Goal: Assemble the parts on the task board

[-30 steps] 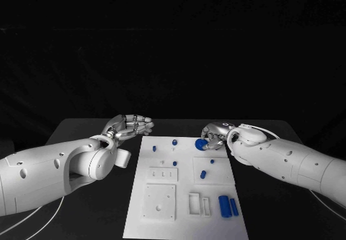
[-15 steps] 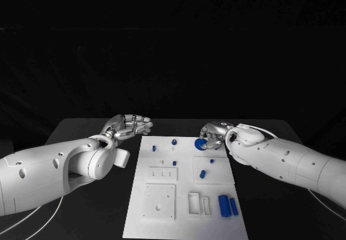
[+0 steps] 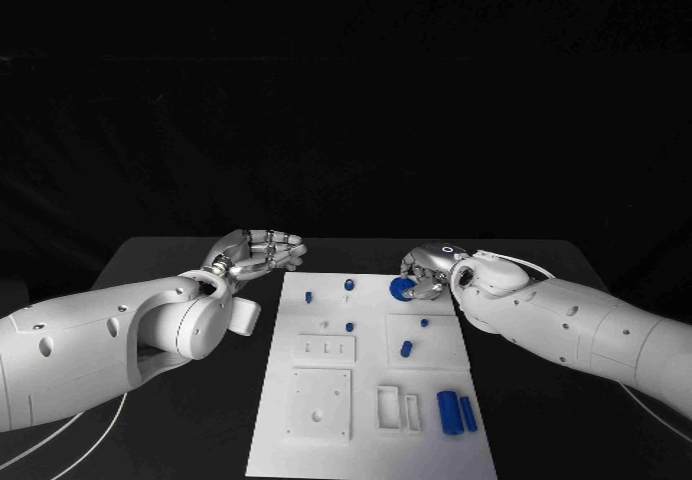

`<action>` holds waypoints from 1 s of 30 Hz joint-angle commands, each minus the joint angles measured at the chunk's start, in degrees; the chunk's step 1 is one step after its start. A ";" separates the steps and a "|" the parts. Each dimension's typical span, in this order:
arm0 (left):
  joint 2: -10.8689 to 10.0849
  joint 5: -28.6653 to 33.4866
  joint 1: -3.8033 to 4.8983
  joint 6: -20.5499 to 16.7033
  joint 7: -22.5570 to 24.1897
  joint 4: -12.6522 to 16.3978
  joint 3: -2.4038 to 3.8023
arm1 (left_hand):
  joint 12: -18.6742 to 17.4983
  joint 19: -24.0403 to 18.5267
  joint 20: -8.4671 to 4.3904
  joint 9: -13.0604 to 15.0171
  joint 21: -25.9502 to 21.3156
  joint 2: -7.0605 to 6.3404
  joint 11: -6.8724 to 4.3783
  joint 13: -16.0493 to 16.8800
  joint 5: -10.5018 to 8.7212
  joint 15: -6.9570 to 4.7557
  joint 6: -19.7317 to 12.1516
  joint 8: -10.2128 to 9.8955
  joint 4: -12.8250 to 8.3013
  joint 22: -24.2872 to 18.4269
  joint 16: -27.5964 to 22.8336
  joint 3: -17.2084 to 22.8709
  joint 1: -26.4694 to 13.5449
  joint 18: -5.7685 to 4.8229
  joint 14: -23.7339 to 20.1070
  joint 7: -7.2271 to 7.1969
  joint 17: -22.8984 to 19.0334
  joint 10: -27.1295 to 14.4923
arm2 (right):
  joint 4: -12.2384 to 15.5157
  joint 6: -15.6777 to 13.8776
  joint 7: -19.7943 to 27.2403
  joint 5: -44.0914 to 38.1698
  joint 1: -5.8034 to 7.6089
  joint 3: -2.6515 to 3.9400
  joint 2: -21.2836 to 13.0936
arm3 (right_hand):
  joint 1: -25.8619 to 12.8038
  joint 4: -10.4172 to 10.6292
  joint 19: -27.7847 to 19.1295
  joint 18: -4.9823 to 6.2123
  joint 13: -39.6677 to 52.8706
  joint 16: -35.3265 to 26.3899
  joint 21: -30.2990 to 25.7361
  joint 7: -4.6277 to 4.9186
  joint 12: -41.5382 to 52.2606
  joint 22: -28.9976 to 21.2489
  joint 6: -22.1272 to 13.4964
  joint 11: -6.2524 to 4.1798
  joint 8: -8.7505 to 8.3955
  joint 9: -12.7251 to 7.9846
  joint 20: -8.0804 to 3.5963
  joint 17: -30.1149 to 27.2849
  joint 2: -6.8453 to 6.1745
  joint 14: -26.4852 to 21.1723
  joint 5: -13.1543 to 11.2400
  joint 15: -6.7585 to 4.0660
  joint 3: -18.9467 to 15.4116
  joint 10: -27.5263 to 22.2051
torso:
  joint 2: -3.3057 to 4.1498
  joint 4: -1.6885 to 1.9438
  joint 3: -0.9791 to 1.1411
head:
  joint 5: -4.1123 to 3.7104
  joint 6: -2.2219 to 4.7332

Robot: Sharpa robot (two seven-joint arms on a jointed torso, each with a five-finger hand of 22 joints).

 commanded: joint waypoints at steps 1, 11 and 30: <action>0.04 -0.21 0.16 0.64 0.33 0.17 0.04 | -0.14 0.13 0.32 -0.09 -0.23 0.03 0.21 -0.08 -0.28 0.16 0.13 -0.38 -0.01 0.08 -0.35 -0.18 0.30 1.13 0.04 0.30 0.07 -0.24 | -0.14 0.94 -0.81 -2.14 -0.54 -0.39 -0.01 | 0.86 0.10 -0.37 1.76 -0.10 -0.37 0.35 0.37 -0.08 1.05 5.00 -0.37 0.20 0.16 0.24 0.10 0.15 -0.17 -0.15 -0.39 0.84 -0.07 | 0.01 -0.02 0.02 | -0.01 0.02; 0.05 -0.21 0.16 0.55 0.31 0.15 0.04 | -0.13 0.13 0.32 -0.09 -0.24 0.05 0.21 -0.08 -0.28 0.16 0.14 -0.38 -0.02 0.08 -0.36 -0.18 0.33 1.14 0.04 0.29 0.08 -0.24 | 1.42 -2.55 -1.73 -3.53 -0.54 -0.47 -0.46 | 0.14 0.62 -0.02 1.76 -0.07 -0.41 0.84 0.26 0.06 1.14 5.46 -0.47 0.26 0.33 0.18 0.37 -0.42 -0.06 1.54 -0.47 1.42 0.00 | -0.01 0.06 0.01 | 0.01 0.11; -0.27 -0.21 0.16 0.12 0.32 0.12 0.03 | -0.10 0.10 0.32 -0.08 -0.27 0.11 0.18 -0.06 -0.26 0.16 0.20 -0.36 -0.04 0.10 -0.38 -0.19 0.43 1.13 0.05 0.26 0.09 -0.21 | 10.43 -10.45 -7.22 -8.65 -0.48 -0.38 -2.63 | 0.70 2.79 0.80 1.76 2.04 -0.20 2.37 -0.28 2.90 1.10 6.75 -1.01 0.49 1.01 -0.69 1.42 -1.62 0.09 -0.27 -1.01 5.03 1.86 | -0.02 0.03 -0.02 | 0.62 0.18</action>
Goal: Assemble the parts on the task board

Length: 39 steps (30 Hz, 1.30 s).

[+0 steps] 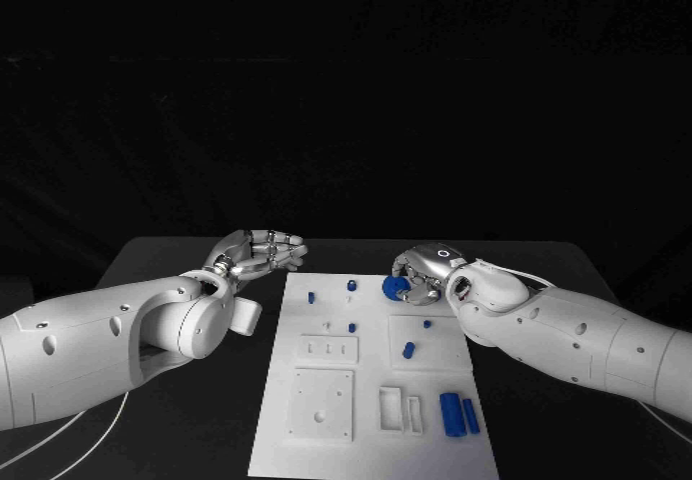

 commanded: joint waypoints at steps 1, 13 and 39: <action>0.08 -0.21 0.16 0.15 0.41 0.10 0.04 | -0.09 0.10 0.33 -0.09 -0.27 0.11 0.19 -0.07 -0.26 0.16 0.20 -0.36 -0.04 0.06 -0.38 -0.19 0.43 1.16 0.05 0.26 0.05 -0.21 | 1.65 -3.43 -2.75 -4.00 0.02 0.03 -0.04 | 0.24 0.23 0.25 1.75 0.08 0.00 0.23 0.16 0.26 1.10 6.33 -0.10 0.29 0.27 -0.18 0.13 -0.43 -0.11 -0.37 -0.40 0.62 0.36 | 0.03 0.04 0.02 | 0.08 0.08; 0.29 -0.21 0.16 -0.08 0.47 0.08 0.05 | -0.07 0.09 0.33 -0.07 -0.29 0.15 0.18 -0.06 -0.26 0.16 0.27 -0.34 -0.04 0.08 -0.40 -0.21 0.47 1.15 0.06 0.23 0.07 -0.19 | 4.17 -5.27 -4.09 -10.17 0.02 -0.01 3.50 | 0.60 1.27 0.37 1.75 -0.16 -0.09 0.50 0.13 0.04 1.06 6.41 -0.13 0.21 0.46 -0.25 0.32 -1.61 -0.02 -1.19 -0.41 1.74 0.29 | 0.01 0.19 -0.07 | 0.78 0.32; 1.47 -1.50 0.16 -0.14 0.52 -0.14 0.08 | -0.06 0.08 0.31 -0.06 -0.33 0.06 0.18 -0.04 -0.28 0.16 0.39 -0.33 -0.20 0.14 -0.49 -0.33 0.92 1.19 0.06 0.16 0.11 -0.18 | 0.22 -3.88 -5.32 -14.23 -0.03 -3.48 9.02 | 1.18 2.52 0.51 1.75 -0.71 -0.24 0.73 0.13 -0.51 0.99 6.46 -0.13 0.12 0.67 -0.21 0.46 -2.79 0.09 -1.33 -0.39 2.84 0.11 | 0.16 0.32 -0.06 | 1.89 0.10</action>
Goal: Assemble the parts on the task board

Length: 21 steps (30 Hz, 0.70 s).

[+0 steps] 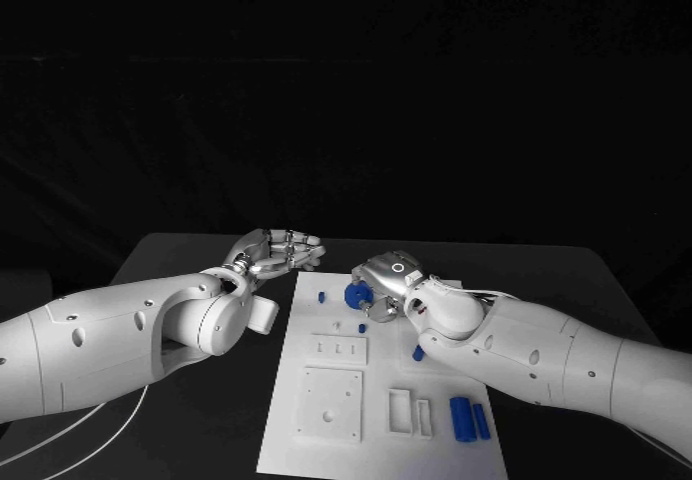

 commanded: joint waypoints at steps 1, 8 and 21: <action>0.14 -1.10 0.16 -0.04 0.50 -0.02 0.05 | -0.06 0.08 0.32 -0.06 -0.34 -0.10 0.18 -0.05 -0.30 0.16 0.39 -0.33 -0.13 0.06 -0.28 -0.27 0.62 1.02 0.06 0.16 0.08 -0.18 | -0.61 0.86 -0.46 -1.48 -0.02 -0.18 0.24 | 0.12 0.08 0.11 1.76 -0.10 -0.25 0.26 0.49 -0.28 0.96 6.09 -0.14 0.11 0.10 -0.19 0.10 -0.37 -0.04 -0.18 -0.52 0.26 0.10 | -0.01 0.03 0.03 | 0.16 -0.15; 0.19 -1.10 0.16 -0.03 0.48 -0.08 0.05 | -0.05 0.08 0.32 -0.06 -0.36 -0.19 0.17 -0.04 -0.39 0.16 0.41 -0.34 -0.15 0.07 -0.31 -0.34 0.80 1.02 0.05 0.16 0.09 -0.17 | -1.49 1.05 -0.39 -1.54 -0.05 -0.36 0.77 | 0.14 0.10 0.10 1.76 -0.25 -0.27 0.27 0.51 -0.46 0.97 6.01 -0.12 0.06 0.10 -0.18 0.10 -0.54 -0.04 -0.19 -0.50 0.25 -0.05 | -0.03 -0.15 0.12 | 0.40 -0.23; 0.41 -1.10 0.17 0.13 0.45 -0.14 0.05 | -0.06 0.10 0.35 -0.07 -0.37 -0.17 0.19 -0.05 -0.48 0.19 0.39 -0.37 -0.06 0.09 -0.34 -0.43 0.82 1.00 0.05 0.19 0.11 -0.20 | -3.04 1.13 0.00 -1.32 -0.47 -0.65 1.89 | 0.17 0.13 0.04 1.76 -0.57 -0.36 0.29 0.58 -0.86 0.96 5.80 -0.06 -0.08 0.09 -0.15 0.09 -0.74 -0.05 -0.22 -0.44 0.22 -0.40 | -0.06 -0.11 0.06 | 0.73 -0.46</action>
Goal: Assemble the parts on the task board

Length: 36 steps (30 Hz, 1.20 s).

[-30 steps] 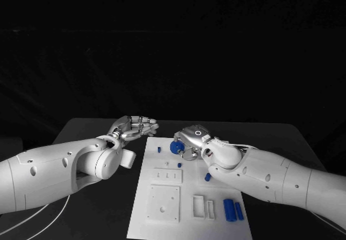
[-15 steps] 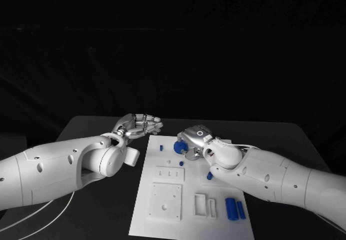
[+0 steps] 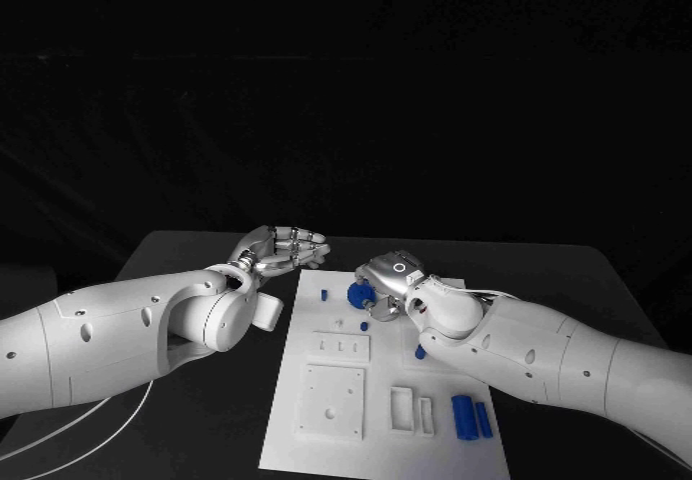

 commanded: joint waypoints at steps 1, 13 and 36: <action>0.16 -0.34 0.17 0.15 0.45 0.05 0.05 | -0.07 0.10 0.35 -0.07 -0.37 -0.07 0.19 -0.05 -0.25 0.19 0.39 -0.38 0.03 0.09 -0.34 -0.35 0.61 0.64 0.05 0.19 0.07 -0.20 | -0.28 0.81 0.21 -0.70 -0.21 -0.14 0.28 | 0.17 0.13 0.05 1.76 -0.07 -0.37 0.29 0.69 -0.38 0.97 5.68 -0.13 -0.05 0.04 -0.17 0.05 -0.30 0.08 -0.22 -0.31 0.22 -0.50 | -0.05 -0.03 -0.07 | 0.16 -0.09; 0.60 -0.34 0.17 0.27 0.35 0.32 0.09 | -0.06 0.13 0.38 -0.08 -0.38 0.08 0.21 -0.05 -0.28 0.21 0.39 -0.40 0.15 0.11 -0.37 -0.41 0.51 0.62 0.06 0.21 0.08 -0.20 | -0.70 1.64 -0.62 -0.29 -0.40 -0.21 1.07 | 0.61 -0.07 -0.35 1.76 -0.64 -0.90 0.15 1.58 -1.13 0.89 3.06 0.71 -1.56 -0.47 -0.04 -0.06 -0.84 0.04 -0.36 0.42 -0.10 -1.14 | -0.06 -0.10 -0.10 | -0.04 -0.14; 0.46 -0.33 0.17 0.11 0.18 0.00 0.12 | -0.09 0.13 0.38 -0.09 -0.41 0.10 0.23 -0.06 -0.29 0.22 0.33 -0.46 0.17 0.12 -0.43 -0.50 0.46 0.62 0.03 0.23 0.09 -0.27 | -1.50 5.09 -0.52 2.81 -0.40 -0.22 1.15 | 3.05 -3.32 -1.06 1.76 -1.06 -1.63 -0.38 3.89 -1.39 0.71 -4.14 2.92 -5.15 -1.87 0.15 0.26 -1.24 -0.03 1.55 2.50 -1.08 -2.49 | -0.09 -0.13 -0.04 | 0.07 -0.15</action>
